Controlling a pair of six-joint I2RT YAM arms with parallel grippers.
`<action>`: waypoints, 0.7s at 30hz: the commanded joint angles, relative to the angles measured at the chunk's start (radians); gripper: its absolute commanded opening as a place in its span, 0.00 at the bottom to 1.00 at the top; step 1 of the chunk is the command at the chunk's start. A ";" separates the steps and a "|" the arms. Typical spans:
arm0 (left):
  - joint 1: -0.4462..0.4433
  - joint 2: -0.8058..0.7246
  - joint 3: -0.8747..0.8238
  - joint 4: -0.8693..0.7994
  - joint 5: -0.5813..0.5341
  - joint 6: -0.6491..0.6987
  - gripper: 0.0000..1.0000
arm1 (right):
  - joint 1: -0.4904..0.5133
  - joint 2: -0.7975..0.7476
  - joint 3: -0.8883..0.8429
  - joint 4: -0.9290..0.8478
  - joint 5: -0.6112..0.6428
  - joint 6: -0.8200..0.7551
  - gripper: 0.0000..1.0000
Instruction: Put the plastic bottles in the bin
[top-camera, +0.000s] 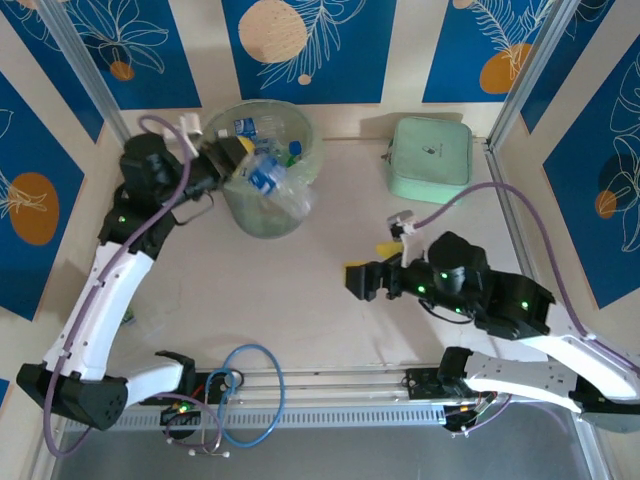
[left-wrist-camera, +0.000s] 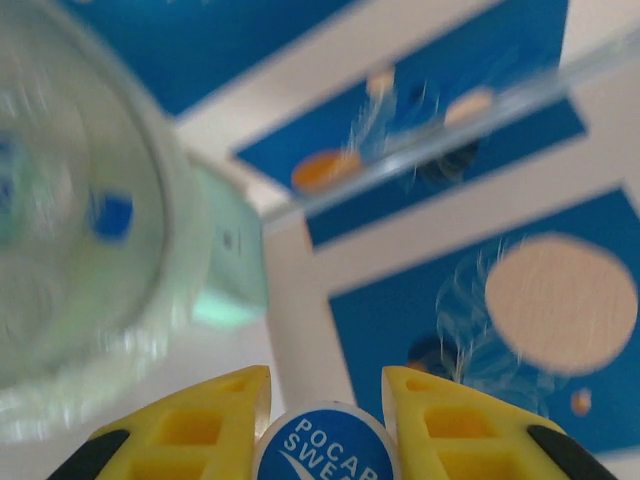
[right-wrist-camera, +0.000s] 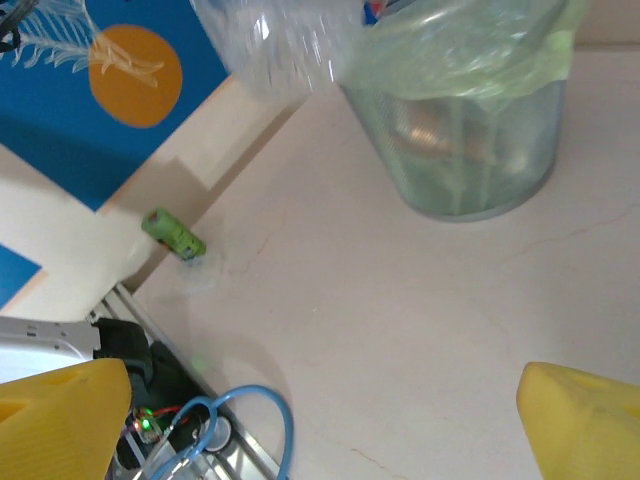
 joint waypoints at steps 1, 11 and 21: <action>0.048 0.071 0.019 0.147 -0.184 -0.114 0.00 | -0.003 0.002 -0.051 -0.049 0.051 0.059 1.00; 0.110 0.365 0.131 0.313 -0.339 -0.249 0.00 | 0.008 0.015 -0.136 0.028 0.007 0.097 0.99; 0.115 0.445 0.189 0.262 -0.359 -0.218 0.48 | 0.008 -0.005 -0.141 0.030 0.011 0.081 0.99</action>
